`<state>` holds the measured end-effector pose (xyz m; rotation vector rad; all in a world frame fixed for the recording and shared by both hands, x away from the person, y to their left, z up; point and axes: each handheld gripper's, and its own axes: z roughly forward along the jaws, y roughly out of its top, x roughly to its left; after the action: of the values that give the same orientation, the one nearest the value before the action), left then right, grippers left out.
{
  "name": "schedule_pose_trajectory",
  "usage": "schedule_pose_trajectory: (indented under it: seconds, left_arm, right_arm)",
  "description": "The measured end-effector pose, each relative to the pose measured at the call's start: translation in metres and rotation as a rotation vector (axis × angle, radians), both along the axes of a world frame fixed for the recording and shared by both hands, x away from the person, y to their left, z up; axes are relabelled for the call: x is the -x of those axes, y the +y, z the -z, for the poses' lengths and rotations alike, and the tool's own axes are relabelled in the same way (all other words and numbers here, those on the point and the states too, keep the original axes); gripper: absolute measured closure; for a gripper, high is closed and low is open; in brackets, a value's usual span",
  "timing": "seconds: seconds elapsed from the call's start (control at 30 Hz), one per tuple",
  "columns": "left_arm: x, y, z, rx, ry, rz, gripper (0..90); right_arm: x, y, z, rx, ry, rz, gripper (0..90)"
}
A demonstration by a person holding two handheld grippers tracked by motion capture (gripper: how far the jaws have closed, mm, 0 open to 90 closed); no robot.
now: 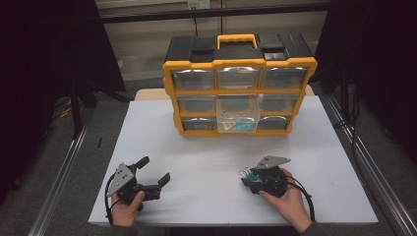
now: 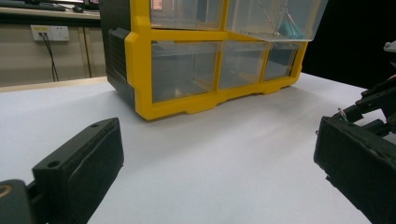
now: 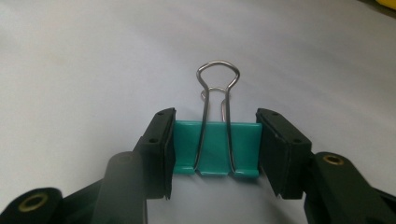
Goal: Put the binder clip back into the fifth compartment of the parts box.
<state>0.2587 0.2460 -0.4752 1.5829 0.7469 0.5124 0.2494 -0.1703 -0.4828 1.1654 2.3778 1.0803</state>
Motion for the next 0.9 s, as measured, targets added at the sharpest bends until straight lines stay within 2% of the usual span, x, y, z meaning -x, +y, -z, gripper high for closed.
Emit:
schedule_pose_trajectory:
  seconds: [0.07, 0.1, 0.13, 0.17, 0.27, 0.37, 0.4, 0.43, 0.47, 0.5, 0.6, 0.63, 0.67, 0.8, 0.83, 0.9]
  left_arm:
    - [0.000, -0.001, 0.000, 0.010, 0.000, -0.002, 1.6]
    - [0.000, 0.002, -0.001, -0.028, -0.006, 0.012, 1.6]
    - [0.000, 0.002, -0.001, -0.026, -0.006, 0.011, 1.6]
    - [0.000, 0.000, -0.001, -0.005, -0.003, 0.013, 1.6]
    - [0.001, 0.000, -0.001, 0.000, -0.003, 0.019, 1.6]
    - [0.000, 0.000, -0.001, 0.002, -0.004, 0.001, 1.6]
    - [0.000, 0.000, -0.001, -0.003, -0.004, 0.011, 1.6]
    - [0.001, 0.000, 0.000, -0.008, -0.002, 0.010, 1.6]
    - [0.000, -0.002, 0.000, 0.026, -0.001, -0.003, 1.6]
    - [0.000, -0.001, 0.000, 0.002, -0.003, 0.003, 1.6]
    - [0.000, -0.001, 0.000, 0.004, -0.003, 0.002, 1.6]
    - [0.000, 0.002, -0.001, -0.027, -0.004, 0.009, 1.6]
    - [0.000, 0.002, -0.001, -0.038, -0.007, 0.012, 1.6]
    - [0.000, 0.002, 0.000, -0.040, -0.005, 0.013, 1.6]
    - [0.000, -0.001, 0.000, -0.001, 0.000, 0.000, 1.6]
    - [0.000, 0.000, 0.000, -0.009, -0.004, -0.002, 1.6]
  right_arm:
    - [0.000, 0.000, -0.001, -0.021, -0.003, -0.001, 50.1]
    - [0.001, 0.000, -0.002, -0.031, 0.000, -0.002, 50.1]
    - [0.002, -0.001, -0.002, -0.041, -0.002, 0.003, 50.1]
    - [0.002, -0.001, -0.003, -0.046, -0.008, -0.001, 50.1]
    - [0.002, -0.002, -0.005, -0.064, -0.021, 0.003, 50.1]
    - [0.002, -0.004, -0.008, -0.107, -0.032, 0.010, 50.1]
    - [0.002, -0.006, -0.009, -0.122, -0.033, 0.016, 50.1]
    - [0.002, -0.007, -0.010, -0.139, -0.043, 0.020, 50.1]
    - [0.002, -0.008, -0.012, -0.157, -0.049, 0.028, 50.1]
    - [0.002, -0.010, -0.013, -0.176, -0.054, 0.032, 50.1]
    - [0.002, -0.014, -0.018, -0.227, -0.082, 0.048, 50.1]
    - [0.003, -0.015, -0.019, -0.243, -0.089, 0.047, 50.1]
    - [0.003, -0.016, -0.021, -0.255, -0.095, 0.047, 50.1]
    - [0.004, -0.017, -0.025, -0.274, -0.141, 0.056, 50.1]
    - [0.004, -0.017, -0.026, -0.277, -0.151, 0.053, 50.1]
    - [0.004, -0.018, -0.030, -0.292, -0.165, 0.051, 50.1]
